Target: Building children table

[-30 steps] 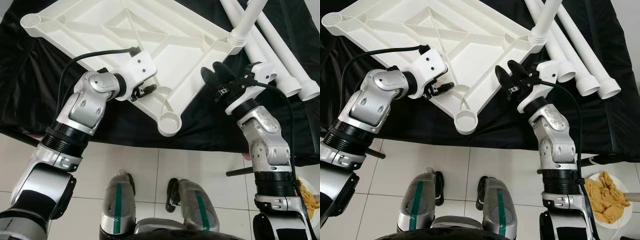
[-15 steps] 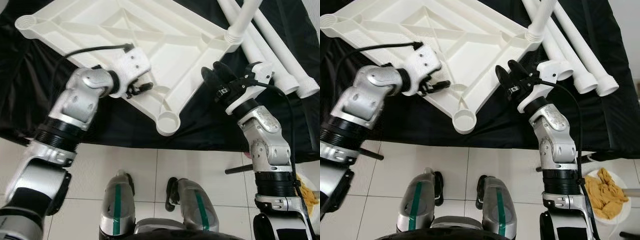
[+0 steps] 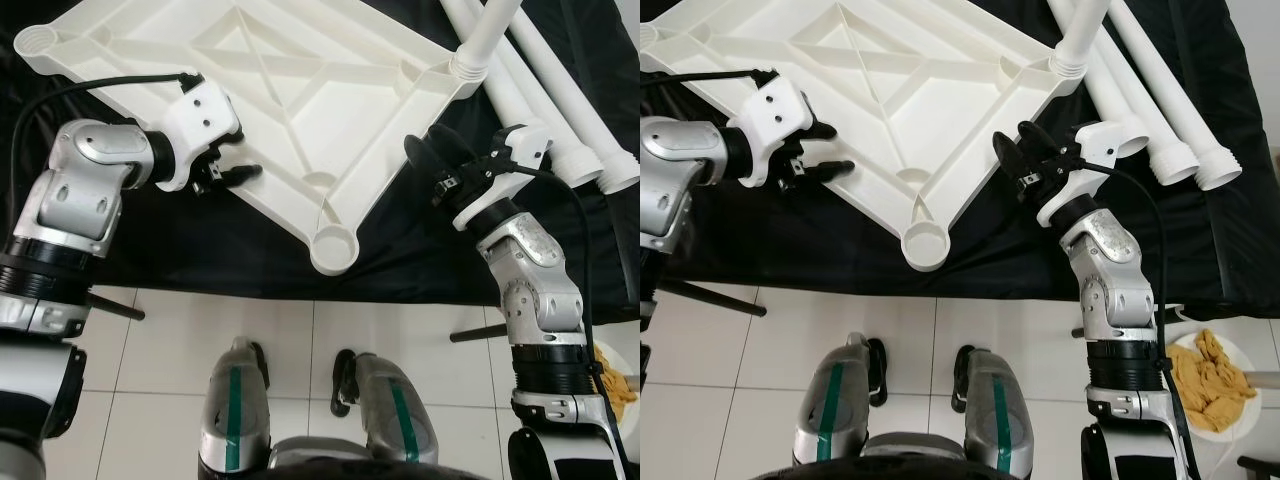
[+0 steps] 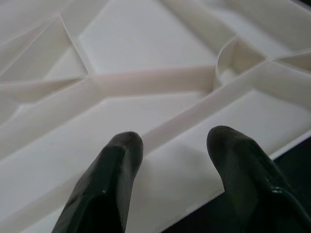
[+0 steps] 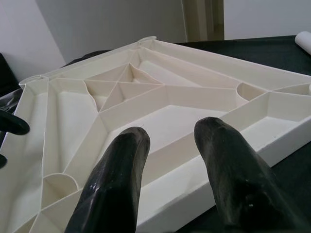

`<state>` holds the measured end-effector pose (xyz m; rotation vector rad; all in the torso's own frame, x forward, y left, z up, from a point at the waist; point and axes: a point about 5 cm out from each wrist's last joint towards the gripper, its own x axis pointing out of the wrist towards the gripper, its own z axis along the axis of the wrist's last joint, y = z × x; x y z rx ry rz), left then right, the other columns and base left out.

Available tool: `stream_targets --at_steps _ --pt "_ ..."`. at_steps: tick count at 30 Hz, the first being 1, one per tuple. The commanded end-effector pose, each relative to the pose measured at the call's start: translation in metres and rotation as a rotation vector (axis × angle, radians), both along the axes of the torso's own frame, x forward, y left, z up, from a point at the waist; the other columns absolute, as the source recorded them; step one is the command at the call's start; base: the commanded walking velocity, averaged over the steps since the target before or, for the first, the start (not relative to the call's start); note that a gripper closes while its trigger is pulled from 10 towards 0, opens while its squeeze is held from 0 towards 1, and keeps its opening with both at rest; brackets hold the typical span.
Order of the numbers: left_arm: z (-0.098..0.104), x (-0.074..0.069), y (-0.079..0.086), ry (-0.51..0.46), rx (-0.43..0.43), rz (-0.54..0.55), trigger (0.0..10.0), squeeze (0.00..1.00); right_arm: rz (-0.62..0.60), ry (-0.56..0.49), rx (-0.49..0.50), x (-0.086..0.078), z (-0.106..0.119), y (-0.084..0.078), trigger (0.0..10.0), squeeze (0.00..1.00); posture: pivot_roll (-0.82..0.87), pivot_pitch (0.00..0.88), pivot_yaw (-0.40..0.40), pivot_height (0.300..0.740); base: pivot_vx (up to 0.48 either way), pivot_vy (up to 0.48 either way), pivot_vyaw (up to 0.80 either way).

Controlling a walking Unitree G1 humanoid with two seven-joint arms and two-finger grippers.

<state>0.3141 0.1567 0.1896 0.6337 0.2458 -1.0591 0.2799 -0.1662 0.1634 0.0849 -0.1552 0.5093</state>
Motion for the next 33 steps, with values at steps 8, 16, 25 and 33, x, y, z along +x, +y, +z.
stream_targets --at_steps 8,16,25,33 --pt "0.009 -0.020 -0.022 0.029 -0.074 -0.179 10.0 0.00 -0.007 0.025 -0.003 -0.002 -0.005 -0.004 10.0 0.00 0.04 0.097 -0.026 0.740 0.000 0.000 0.00" --pt "-0.005 -0.029 -0.032 0.061 -0.034 -0.239 10.0 0.00 0.064 0.064 -0.044 -0.006 -0.011 0.004 10.0 0.00 0.04 0.097 -0.033 0.740 0.000 0.000 0.00" --pt "-0.023 -0.032 -0.034 0.085 0.047 -0.235 10.0 0.00 0.108 0.088 -0.064 -0.012 -0.017 0.010 10.0 0.00 0.04 0.103 -0.032 0.740 0.000 0.000 0.00" --pt "-0.041 -0.018 -0.035 0.058 0.147 -0.130 10.0 0.00 0.103 0.095 -0.063 -0.013 -0.017 0.010 10.0 0.00 0.03 0.107 -0.027 0.740 0.000 0.000 0.00"
